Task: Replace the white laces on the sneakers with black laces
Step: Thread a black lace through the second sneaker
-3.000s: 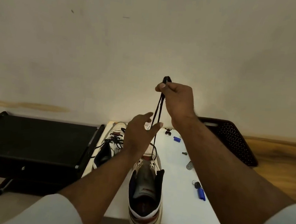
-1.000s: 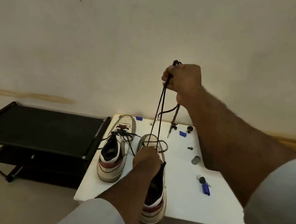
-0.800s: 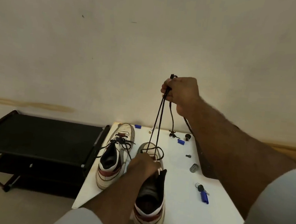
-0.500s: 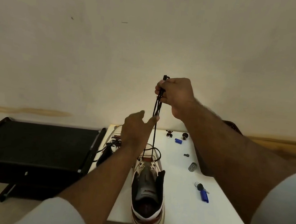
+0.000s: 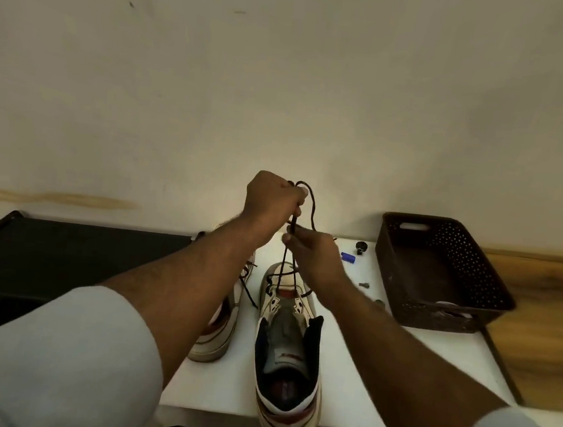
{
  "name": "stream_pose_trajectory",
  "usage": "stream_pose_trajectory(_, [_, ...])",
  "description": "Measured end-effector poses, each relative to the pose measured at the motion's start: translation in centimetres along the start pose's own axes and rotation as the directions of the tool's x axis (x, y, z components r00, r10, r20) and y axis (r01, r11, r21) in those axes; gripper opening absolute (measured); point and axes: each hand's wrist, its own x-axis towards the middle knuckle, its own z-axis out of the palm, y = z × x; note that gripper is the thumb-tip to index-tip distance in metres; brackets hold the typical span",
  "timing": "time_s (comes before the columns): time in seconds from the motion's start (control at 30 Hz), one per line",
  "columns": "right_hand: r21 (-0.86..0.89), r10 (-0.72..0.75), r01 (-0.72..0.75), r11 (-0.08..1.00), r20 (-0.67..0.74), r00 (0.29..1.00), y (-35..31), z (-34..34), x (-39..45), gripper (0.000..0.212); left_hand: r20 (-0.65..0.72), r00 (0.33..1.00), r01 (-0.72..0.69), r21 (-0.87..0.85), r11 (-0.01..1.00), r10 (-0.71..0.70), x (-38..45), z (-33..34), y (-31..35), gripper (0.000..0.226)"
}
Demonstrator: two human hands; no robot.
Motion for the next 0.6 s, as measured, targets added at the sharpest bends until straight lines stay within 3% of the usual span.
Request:
stream_pose_trajectory(0.17, [0.124, 0.052, -0.033, 0.992, -0.154, 0.987, 0.9, 2.2, 1.5, 0.024, 0.065, 0.997, -0.049, 0.004, 0.999, 0.049, 0.2, 0.1, -0.6, 0.024])
stream_pose_trajectory(0.3, [0.243, 0.107, -0.073, 0.967, -0.128, 0.986, 1.6, 1.5, 2.4, 0.022, 0.139, 0.979, 0.139, 0.084, 0.987, -0.15, 0.2, -1.1, -4.7, 0.018])
stream_pose_trajectory(0.33, [0.255, 0.115, -0.08, 0.964, -0.125, 0.985, 1.7, 1.3, 2.6, 0.023, 0.165, 0.965, 0.176, 0.17, 0.97, -0.204, -0.3, -1.2, -6.1, 0.016])
stream_pose_trajectory(0.4, [0.285, 0.13, -0.091, 0.954, -0.12, 0.984, 2.0, 1.1, 3.1, 0.027, 0.225, 0.928, 0.196, 0.381, 0.903, -0.296, -2.0, -0.6, -8.8, 0.034])
stream_pose_trajectory(0.43, [0.308, 0.131, -0.092, 0.947, -0.108, 0.985, 2.0, 1.0, 3.2, 0.027, 0.249, 0.907, 0.221, 0.406, 0.887, -0.34, -2.9, -0.1, -9.8, 0.042])
stream_pose_trajectory(0.53, [0.291, 0.121, -0.094, 0.952, -0.078, 0.99, 1.9, 0.9, 3.0, 0.023, 0.325, 0.801, 0.467, 0.186, 0.865, -0.502, -5.9, 1.9, -11.4, 0.071])
stream_pose_trajectory(0.6, [0.262, 0.102, -0.08, 0.962, -0.069, 0.992, 1.7, 1.0, 3.0, 0.023, 0.298, 0.728, 0.622, 0.095, 0.778, -0.618, -6.3, 3.5, -12.6, 0.123])
